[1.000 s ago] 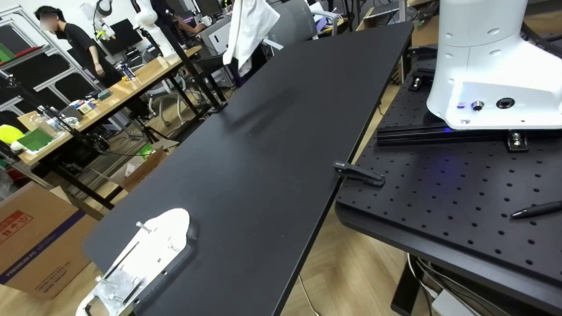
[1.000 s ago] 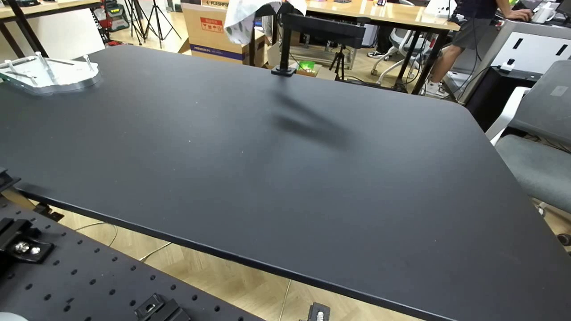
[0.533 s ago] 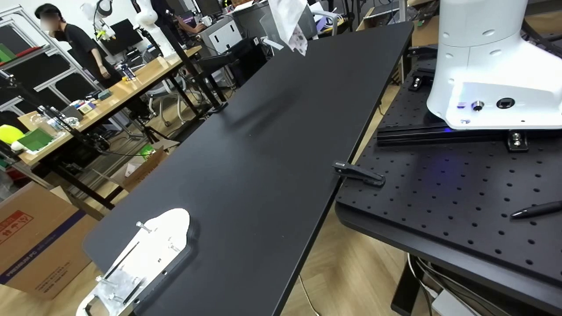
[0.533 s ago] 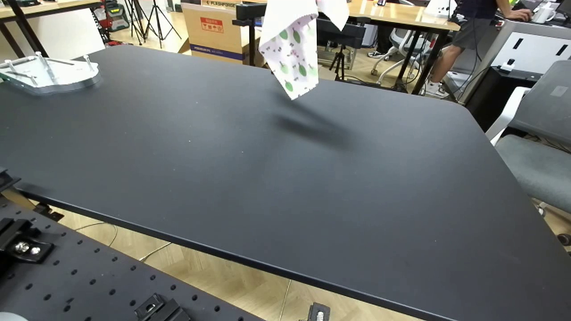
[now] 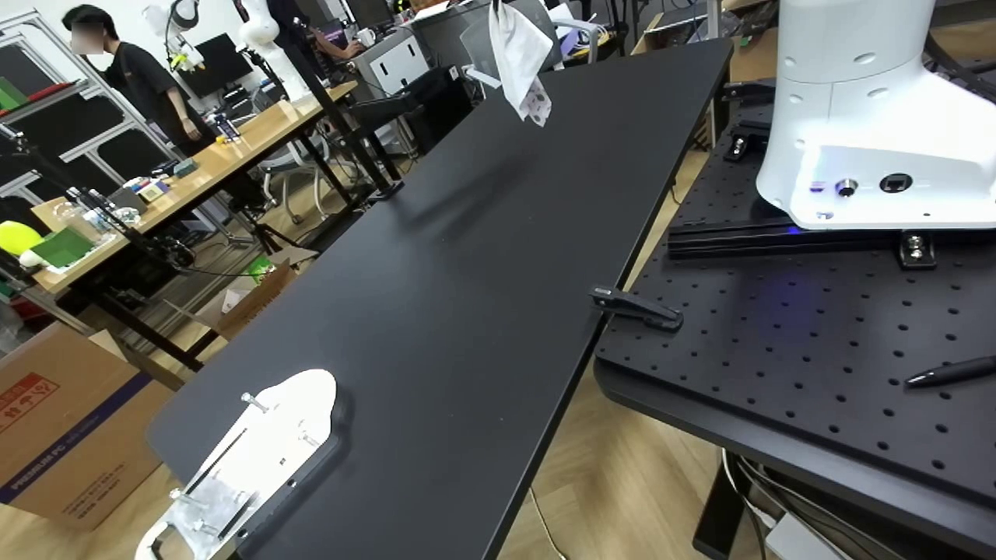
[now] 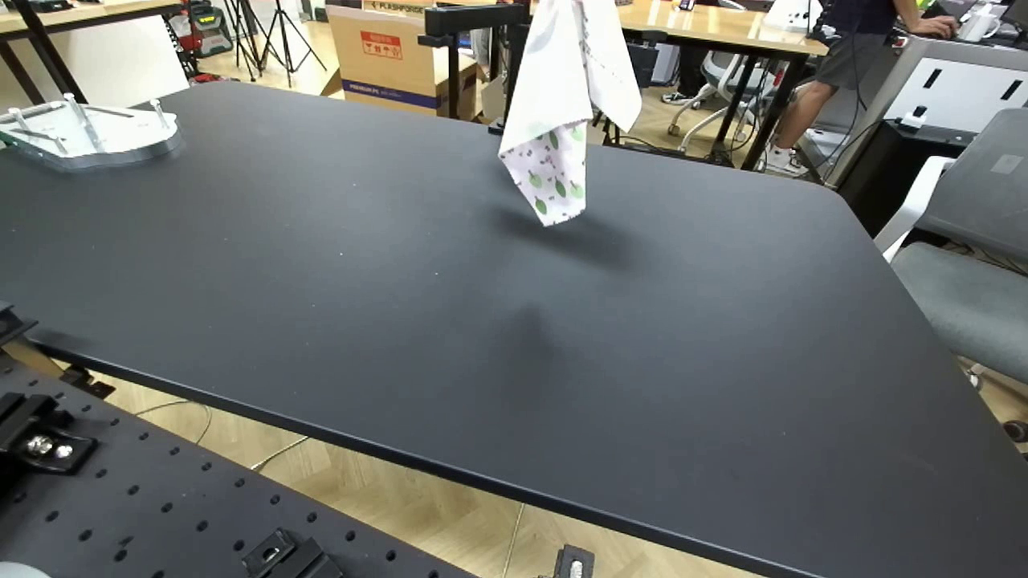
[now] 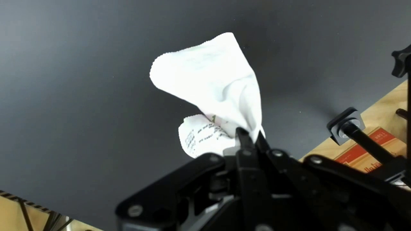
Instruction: Take the cloth on the stand and put it on the table
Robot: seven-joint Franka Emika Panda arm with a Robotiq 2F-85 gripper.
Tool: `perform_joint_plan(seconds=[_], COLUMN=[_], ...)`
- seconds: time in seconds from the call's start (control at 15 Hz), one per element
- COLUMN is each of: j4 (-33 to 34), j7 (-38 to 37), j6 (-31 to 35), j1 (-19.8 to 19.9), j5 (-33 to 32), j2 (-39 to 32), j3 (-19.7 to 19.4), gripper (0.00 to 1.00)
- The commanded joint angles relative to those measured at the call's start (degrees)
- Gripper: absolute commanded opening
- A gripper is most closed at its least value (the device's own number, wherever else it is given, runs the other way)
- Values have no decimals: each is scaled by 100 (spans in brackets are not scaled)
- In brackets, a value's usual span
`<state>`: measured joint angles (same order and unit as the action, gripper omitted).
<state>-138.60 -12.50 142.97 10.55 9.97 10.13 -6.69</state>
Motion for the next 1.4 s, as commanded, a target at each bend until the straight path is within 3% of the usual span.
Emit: perform_joint_plan(seconds=[0.0, 0.47, 0.53, 0.67, 0.93, 1.27, 1.33], j4=[323, 530, 552, 584, 615, 687, 683], j7=[110, 25, 8, 4, -52, -795, -887], j6=[119, 119, 104, 104, 55, -308, -349], j1=[-104, -9, -7, -16, -83, -242, -266], j5=[193, 160, 151, 188, 165, -78, -109], j2=[-628, -1360, -1418, -1461, -1326, -1139, -1103], j3=[-85, -211, -233, -249, -212, -174, -161], gripper=[1, 1, 29, 36, 64, 98, 99])
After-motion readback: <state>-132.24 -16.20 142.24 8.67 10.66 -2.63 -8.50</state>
